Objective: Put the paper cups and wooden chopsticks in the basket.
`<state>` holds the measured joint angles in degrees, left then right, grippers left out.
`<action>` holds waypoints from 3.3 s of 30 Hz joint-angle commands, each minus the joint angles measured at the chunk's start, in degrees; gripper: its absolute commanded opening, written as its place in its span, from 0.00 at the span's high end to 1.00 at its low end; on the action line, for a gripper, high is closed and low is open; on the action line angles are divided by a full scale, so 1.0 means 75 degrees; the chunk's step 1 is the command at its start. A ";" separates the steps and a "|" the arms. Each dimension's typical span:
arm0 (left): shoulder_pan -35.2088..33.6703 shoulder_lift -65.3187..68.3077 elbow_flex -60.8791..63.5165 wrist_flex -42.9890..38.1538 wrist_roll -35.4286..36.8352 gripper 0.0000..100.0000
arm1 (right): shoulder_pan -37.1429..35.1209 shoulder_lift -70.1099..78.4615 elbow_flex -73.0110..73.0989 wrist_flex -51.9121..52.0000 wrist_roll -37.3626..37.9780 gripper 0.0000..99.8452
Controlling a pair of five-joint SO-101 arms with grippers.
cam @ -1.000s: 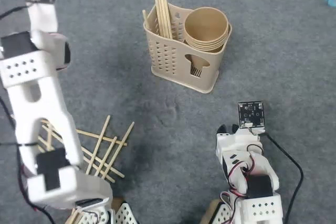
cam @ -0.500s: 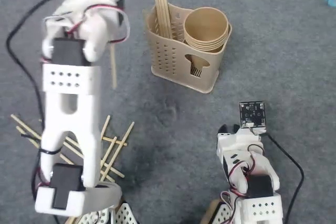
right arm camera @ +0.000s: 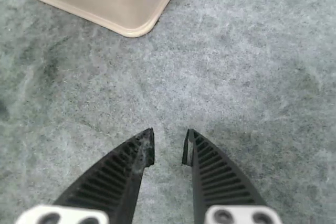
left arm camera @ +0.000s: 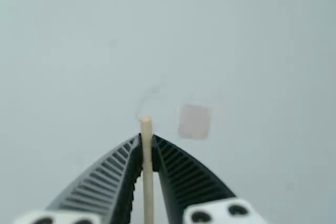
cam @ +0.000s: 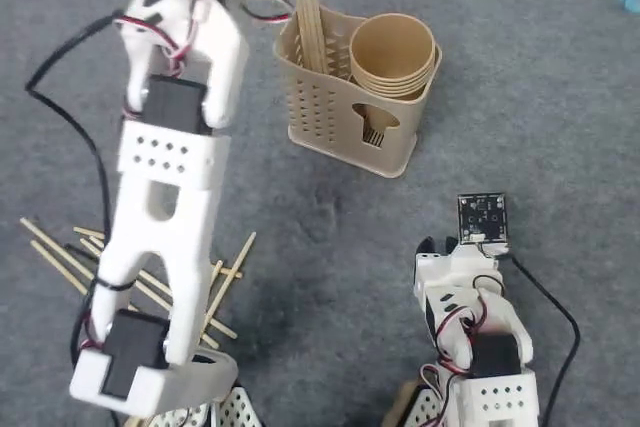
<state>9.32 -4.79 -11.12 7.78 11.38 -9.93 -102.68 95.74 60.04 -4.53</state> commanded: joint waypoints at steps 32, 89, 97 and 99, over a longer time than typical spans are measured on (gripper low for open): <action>-0.1442 -0.2309 0.4284 0.1043 0.0117 0.76 | 0.0053 -0.0182 0.0105 -0.0135 0.0176 0.90; -0.3610 0.1032 0.4519 0.9483 -0.3317 0.99 | 0.0064 -0.0182 0.0105 -0.0135 0.0164 0.90; -0.3610 0.1032 0.1952 1.0983 -0.2708 0.99 | 0.0064 -0.0182 0.0105 -0.0135 0.0164 0.90; -0.3610 0.0985 0.1436 1.1264 -0.2555 0.99 | 0.0076 -0.0182 0.0105 -0.0135 0.0164 0.90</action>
<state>-17.93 3.30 6.55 89.10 -9.89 -9.93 -102.68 95.74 60.04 -4.53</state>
